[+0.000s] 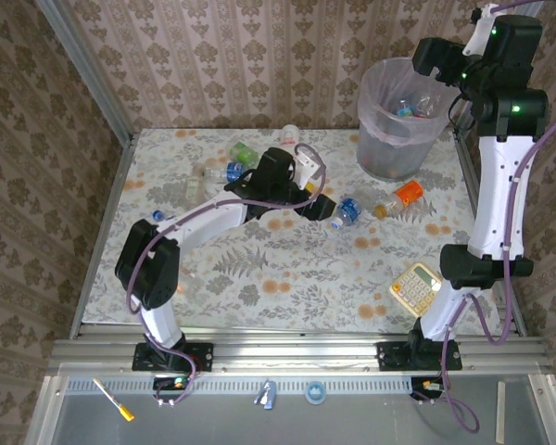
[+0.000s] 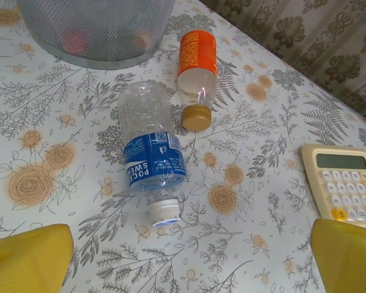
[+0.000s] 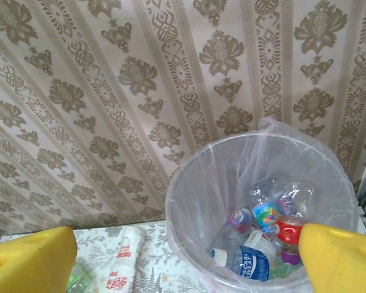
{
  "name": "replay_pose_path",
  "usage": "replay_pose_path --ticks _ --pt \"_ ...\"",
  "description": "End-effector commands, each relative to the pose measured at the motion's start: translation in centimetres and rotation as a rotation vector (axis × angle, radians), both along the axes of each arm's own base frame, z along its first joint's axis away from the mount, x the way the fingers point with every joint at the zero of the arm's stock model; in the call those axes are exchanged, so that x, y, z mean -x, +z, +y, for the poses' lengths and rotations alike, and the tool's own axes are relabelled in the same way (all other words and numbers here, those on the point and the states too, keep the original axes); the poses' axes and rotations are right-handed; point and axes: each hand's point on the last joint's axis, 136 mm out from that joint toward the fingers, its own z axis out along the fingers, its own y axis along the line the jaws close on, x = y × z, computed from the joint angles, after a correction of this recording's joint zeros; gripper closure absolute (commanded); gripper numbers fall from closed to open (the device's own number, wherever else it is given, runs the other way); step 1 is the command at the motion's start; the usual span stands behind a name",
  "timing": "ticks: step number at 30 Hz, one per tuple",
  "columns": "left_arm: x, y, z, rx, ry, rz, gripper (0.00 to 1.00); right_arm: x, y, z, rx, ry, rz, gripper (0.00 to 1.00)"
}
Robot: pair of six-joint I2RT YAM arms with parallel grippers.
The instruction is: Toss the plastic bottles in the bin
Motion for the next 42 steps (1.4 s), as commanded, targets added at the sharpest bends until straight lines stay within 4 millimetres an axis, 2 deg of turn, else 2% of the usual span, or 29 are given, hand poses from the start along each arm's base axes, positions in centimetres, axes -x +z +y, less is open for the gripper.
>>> replay_pose_path --ticks 1,13,23,30,35,42 --pt "0.1 0.0 -0.8 -0.009 -0.009 0.028 0.00 0.4 -0.3 0.7 0.004 0.047 0.016 0.05" --pt "-0.1 -6.1 -3.1 -0.221 -0.034 0.160 0.09 1.0 -1.7 1.6 -0.020 0.096 0.078 0.05" --pt "-1.0 -10.4 -5.9 -0.309 -0.021 0.230 0.09 1.9 -3.1 2.5 -0.050 0.133 0.125 0.05" --pt "-2.0 -13.8 -6.5 -0.429 0.027 0.240 0.11 2.5 -3.4 3.2 -0.067 0.159 0.133 0.05" --pt "-2.7 -15.3 -6.6 -0.486 0.059 0.228 0.16 3.1 -3.6 3.5 -0.067 0.170 0.134 0.04" --pt "-3.5 -15.5 -6.3 -0.492 0.087 0.197 0.26 3.6 -3.9 3.9 -0.066 0.185 0.135 0.05"
